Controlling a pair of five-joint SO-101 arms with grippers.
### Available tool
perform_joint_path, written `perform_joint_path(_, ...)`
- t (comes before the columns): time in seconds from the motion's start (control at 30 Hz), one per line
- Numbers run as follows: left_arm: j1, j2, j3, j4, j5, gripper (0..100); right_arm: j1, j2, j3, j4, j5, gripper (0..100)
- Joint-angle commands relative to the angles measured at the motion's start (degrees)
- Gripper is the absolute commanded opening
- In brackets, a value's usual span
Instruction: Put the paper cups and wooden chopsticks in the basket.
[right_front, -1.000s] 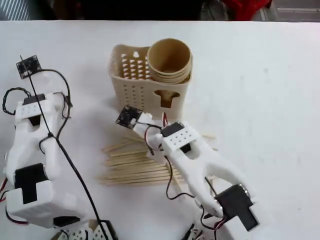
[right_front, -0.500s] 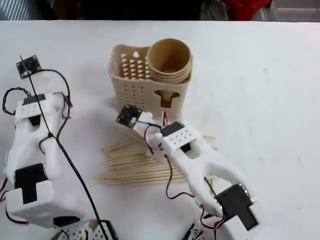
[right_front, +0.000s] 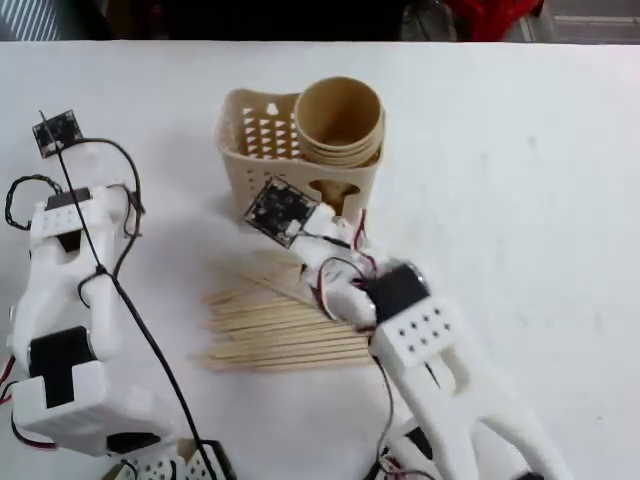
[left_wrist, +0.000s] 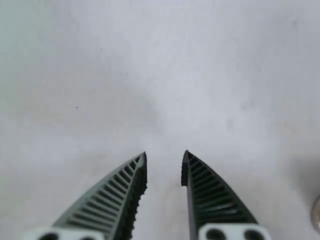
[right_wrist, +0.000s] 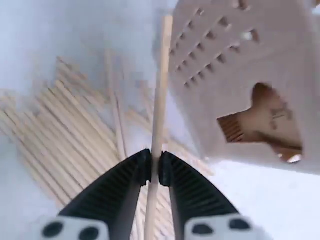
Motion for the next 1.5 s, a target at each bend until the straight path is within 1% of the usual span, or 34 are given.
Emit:
perform_joint_path(0.0,0.4,-0.3,-0.3,-0.9,0.4,13,0.3,-5.8,-9.7,0.1,-4.2,1.5)
perform_joint_path(0.07,0.4,-0.3,-0.3,-0.9,0.4,13,0.1,-4.8,-17.1,0.0,-8.1,1.5)
perform_joint_path(0.13,0.2,-0.3,-0.2,-0.9,0.4,13,-0.1,-2.6,-24.2,-3.3,-11.4,1.5)
perform_joint_path(0.23,0.1,-0.3,-0.2,-1.0,0.4,13,-0.1,2.1,-31.6,-14.4,-15.0,1.5)
perform_joint_path(0.33,0.1,-0.3,-0.3,-1.0,0.4,13,-0.1,7.2,-35.9,-26.1,-16.0,1.5)
perform_joint_path(0.4,0.1,-0.3,-0.3,-1.0,0.4,13,-0.2,10.8,-37.9,-32.7,-16.1,1.5)
perform_joint_path(0.5,0.1,-0.3,-0.4,-1.0,0.4,13,0.0,16.7,-38.7,-39.9,-16.4,1.5)
perform_joint_path(0.63,0.2,-0.3,-0.5,-1.0,0.4,13,0.5,24.4,-38.7,-46.1,-22.7,1.5)
perform_joint_path(0.77,0.3,-0.3,-0.5,-1.0,0.4,13,1.2,29.8,-38.4,-50.4,-23.4,1.5)
perform_joint_path(0.93,0.3,-0.3,-0.5,-1.0,0.4,13,1.1,30.5,-33.4,-49.5,-22.9,1.8)
perform_joint_path(0.97,0.2,-0.3,-0.5,-1.0,0.4,13,1.0,29.8,-32.4,-48.8,-22.9,3.3)
perform_joint_path(1.1,0.2,-0.3,-0.5,-1.0,0.4,13,0.7,25.5,-29.3,-44.4,-23.2,18.4)
perform_joint_path(1.17,0.2,-0.3,-0.5,-1.0,0.4,13,0.4,22.9,-28.6,-40.7,-23.2,22.1)
perform_joint_path(1.27,0.2,-0.3,-0.5,-1.0,0.4,13,0.3,18.7,-28.1,-31.9,-23.3,22.3)
perform_joint_path(1.37,0.2,-0.3,-0.5,-1.0,0.4,13,0.6,13.1,-28.1,-17.9,-22.8,22.3)
perform_joint_path(1.4,0.1,-0.3,-0.5,-1.0,0.4,13,0.7,10.8,-28.1,-12.0,-21.4,22.2)
perform_joint_path(1.43,0.1,-0.3,-0.5,-1.0,0.4,13,0.2,9.0,-28.1,-6.6,-17.7,22.2)
perform_joint_path(1.47,0.1,-0.3,-0.5,-1.0,0.4,13,-0.5,7.3,-28.0,-1.8,-12.4,22.2)
